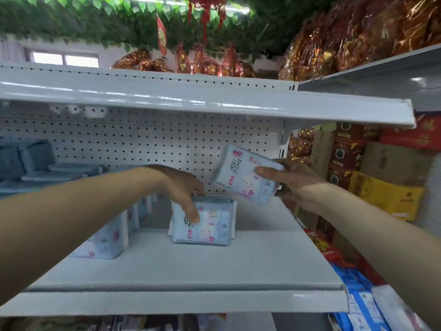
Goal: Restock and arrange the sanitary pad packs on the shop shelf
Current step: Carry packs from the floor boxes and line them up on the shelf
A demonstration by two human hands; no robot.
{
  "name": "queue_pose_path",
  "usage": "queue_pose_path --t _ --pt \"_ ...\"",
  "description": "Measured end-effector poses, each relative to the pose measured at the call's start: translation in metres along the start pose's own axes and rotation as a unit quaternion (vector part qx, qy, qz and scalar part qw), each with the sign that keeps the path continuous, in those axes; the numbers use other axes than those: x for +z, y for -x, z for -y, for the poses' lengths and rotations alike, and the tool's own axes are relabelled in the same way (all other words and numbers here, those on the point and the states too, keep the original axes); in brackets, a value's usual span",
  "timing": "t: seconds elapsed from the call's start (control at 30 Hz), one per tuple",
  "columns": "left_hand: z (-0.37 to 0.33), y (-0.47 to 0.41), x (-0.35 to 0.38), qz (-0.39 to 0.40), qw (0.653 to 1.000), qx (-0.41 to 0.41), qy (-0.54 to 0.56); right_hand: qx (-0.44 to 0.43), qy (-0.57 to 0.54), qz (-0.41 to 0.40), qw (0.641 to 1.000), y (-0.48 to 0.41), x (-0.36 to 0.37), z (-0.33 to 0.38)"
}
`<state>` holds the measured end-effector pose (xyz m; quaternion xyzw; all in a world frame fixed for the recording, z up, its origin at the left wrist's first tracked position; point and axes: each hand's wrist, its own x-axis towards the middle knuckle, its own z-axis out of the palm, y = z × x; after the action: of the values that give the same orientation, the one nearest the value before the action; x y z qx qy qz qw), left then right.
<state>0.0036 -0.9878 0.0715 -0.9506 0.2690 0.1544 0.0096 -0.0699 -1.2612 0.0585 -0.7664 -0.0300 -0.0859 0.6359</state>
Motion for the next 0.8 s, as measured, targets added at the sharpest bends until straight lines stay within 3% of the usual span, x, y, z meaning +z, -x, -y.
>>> queue_pose_path --t 0.23,0.4,0.8 --pt "0.017 -0.025 -0.015 -0.030 0.999 -0.010 -0.028 -0.015 0.037 0.064 0.997 -0.025 -0.008 0.009" --pt "0.030 -0.046 -0.020 -0.098 0.994 -0.029 -0.037 -0.020 0.039 0.055 0.998 -0.044 -0.006 -0.004" --pt "0.066 -0.076 -0.024 -0.144 0.986 -0.071 -0.037 -0.002 0.061 0.016 0.998 -0.059 0.018 -0.025"
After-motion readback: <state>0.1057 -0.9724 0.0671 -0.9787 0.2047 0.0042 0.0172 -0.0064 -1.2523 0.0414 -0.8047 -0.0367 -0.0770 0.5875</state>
